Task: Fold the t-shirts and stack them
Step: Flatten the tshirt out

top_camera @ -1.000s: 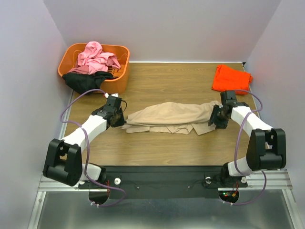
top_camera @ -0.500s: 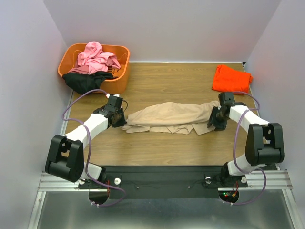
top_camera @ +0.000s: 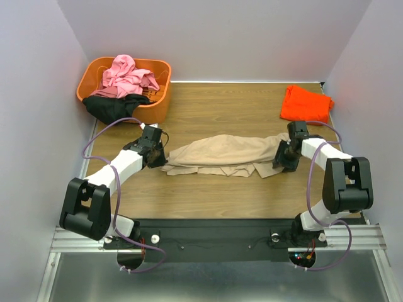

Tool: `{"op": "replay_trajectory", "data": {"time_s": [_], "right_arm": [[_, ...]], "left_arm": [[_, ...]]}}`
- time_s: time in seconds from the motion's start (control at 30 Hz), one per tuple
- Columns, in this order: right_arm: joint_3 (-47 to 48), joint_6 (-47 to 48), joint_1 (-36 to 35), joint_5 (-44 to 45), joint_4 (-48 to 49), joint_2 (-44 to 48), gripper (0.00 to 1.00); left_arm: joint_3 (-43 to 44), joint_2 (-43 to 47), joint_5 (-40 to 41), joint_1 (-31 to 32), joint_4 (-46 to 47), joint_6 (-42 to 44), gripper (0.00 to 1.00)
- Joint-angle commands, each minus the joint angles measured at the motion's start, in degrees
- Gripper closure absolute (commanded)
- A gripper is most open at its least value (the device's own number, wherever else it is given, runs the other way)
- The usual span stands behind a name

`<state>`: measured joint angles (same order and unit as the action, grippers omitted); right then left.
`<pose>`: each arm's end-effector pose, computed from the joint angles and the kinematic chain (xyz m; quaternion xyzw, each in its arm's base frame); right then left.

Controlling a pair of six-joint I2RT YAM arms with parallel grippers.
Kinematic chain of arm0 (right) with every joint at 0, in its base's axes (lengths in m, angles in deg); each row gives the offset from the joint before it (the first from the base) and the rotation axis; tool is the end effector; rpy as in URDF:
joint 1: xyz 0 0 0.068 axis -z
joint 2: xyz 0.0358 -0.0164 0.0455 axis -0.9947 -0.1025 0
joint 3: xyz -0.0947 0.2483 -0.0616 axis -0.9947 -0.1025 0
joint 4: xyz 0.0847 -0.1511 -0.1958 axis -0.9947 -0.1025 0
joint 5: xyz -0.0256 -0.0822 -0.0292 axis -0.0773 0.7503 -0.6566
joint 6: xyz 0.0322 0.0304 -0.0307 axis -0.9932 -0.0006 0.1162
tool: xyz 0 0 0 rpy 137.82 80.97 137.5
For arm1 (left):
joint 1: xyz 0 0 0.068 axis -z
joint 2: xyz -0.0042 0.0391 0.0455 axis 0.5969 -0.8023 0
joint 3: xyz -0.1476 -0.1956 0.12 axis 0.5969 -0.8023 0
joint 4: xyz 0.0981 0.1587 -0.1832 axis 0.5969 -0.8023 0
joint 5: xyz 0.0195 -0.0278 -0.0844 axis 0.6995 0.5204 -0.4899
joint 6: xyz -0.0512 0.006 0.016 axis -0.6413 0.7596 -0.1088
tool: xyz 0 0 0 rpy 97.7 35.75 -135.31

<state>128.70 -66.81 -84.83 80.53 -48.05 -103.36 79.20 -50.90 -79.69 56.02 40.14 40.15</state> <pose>0.2813 0.0039 0.1646 0.2008 0.9666 0.0396 0.1543 0.2586 -0.0890 0.2075 -0.0585 0.9402 -0.1034 0.3192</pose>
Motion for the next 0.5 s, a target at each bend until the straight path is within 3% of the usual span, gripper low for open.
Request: {"op": "replay_trajectory", "data": {"time_s": [0.0, 0.13, 0.17, 0.2, 0.3, 0.47], "right_arm": [[-3.65, -0.6, 0.45, 1.73, 6.83, -3.47, 0.5], [-4.1, -0.16, 0.45, 1.83, 7.0, -3.83, 0.69], [-4.09, -0.16, 0.45, 1.57, 6.92, -3.83, 0.83], [-4.01, -0.16, 0.45, 1.39, 6.92, -3.83, 0.88], [-3.13, -0.16, 0.45, 0.95, 6.74, -3.21, 1.0], [0.29, -0.08, 0.45, 0.95, 4.99, -1.37, 1.0]], "left_arm": [[2.17, 1.55, 0.64, -0.39, -0.11, 0.32, 1.0], [1.11, 2.34, 0.64, -0.39, -0.02, -0.12, 1.0], [1.02, 2.52, 0.73, -0.39, 0.06, -0.12, 1.0], [0.94, 2.52, 0.73, -0.39, 0.06, -0.21, 1.0], [0.93, 2.78, 0.82, -0.39, 0.15, 0.05, 1.0], [1.46, 2.96, 1.26, -0.39, 0.07, 0.67, 1.0]]}}
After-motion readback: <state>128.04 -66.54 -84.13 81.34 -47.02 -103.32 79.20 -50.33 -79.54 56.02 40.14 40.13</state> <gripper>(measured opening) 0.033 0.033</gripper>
